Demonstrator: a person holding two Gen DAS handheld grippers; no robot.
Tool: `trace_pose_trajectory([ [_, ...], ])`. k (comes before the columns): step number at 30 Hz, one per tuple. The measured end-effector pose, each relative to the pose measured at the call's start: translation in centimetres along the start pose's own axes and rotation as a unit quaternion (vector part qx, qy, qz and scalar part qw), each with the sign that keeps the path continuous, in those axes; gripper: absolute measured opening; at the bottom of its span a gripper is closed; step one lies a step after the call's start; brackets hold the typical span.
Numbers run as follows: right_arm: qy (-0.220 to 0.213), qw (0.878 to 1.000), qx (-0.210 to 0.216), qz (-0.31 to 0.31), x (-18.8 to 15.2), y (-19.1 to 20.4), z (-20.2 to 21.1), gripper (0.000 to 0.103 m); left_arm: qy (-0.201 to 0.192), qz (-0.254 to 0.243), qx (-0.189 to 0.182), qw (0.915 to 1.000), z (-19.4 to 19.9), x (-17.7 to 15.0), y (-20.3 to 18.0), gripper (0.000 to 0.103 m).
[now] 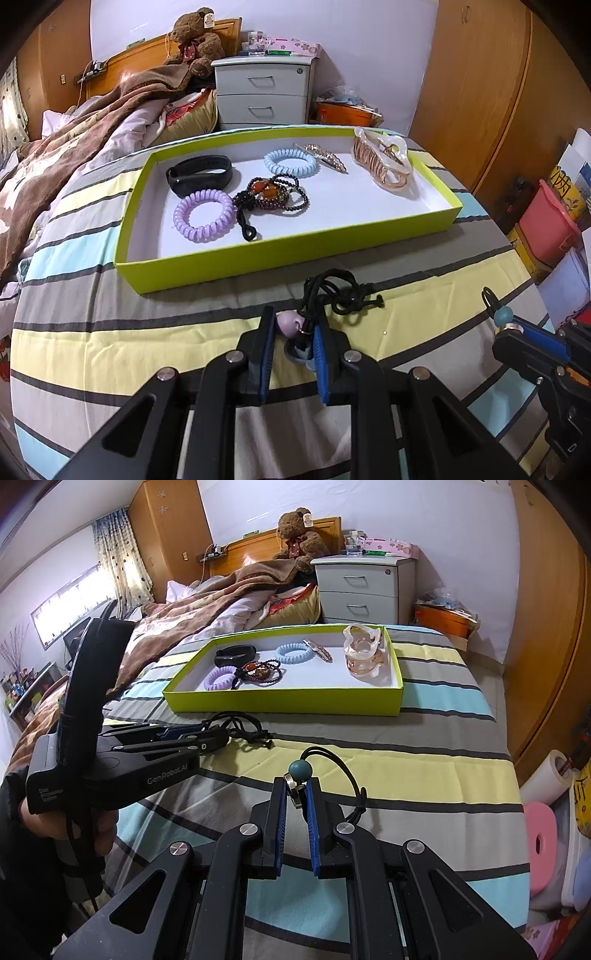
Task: Organize jewelry
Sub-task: 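Carry the pink-bead tie with the left gripper while the right gripper carries the teal-bead tie into the tray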
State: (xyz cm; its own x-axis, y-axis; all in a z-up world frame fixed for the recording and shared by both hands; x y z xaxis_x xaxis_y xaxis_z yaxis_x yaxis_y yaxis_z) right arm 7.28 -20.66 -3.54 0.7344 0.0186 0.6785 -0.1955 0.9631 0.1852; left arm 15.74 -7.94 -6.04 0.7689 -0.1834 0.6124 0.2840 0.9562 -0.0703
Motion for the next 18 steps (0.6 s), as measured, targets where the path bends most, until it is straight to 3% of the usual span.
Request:
trace_pose_trajectory([
  [18,-0.032,0.999,-0.004,0.009,2.0,0.4,2.0,0.011,-0.038,0.007,-0.008,0.9992,3.8,1.5,0.3,0.020],
])
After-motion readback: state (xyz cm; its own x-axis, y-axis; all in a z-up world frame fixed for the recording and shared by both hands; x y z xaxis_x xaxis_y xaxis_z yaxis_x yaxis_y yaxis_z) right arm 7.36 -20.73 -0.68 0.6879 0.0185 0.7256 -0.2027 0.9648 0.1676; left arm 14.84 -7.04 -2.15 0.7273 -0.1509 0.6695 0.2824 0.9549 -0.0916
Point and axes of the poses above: each gripper's, at about its wrist camera, not at the fingertips, and z roughly against the way its jaws point, y to its left, x to its top, the point moved 7 cm from there along -z, roughly the way its jaws point, and after that the axes turned 1 degree about -y, right-handed, at the moved point
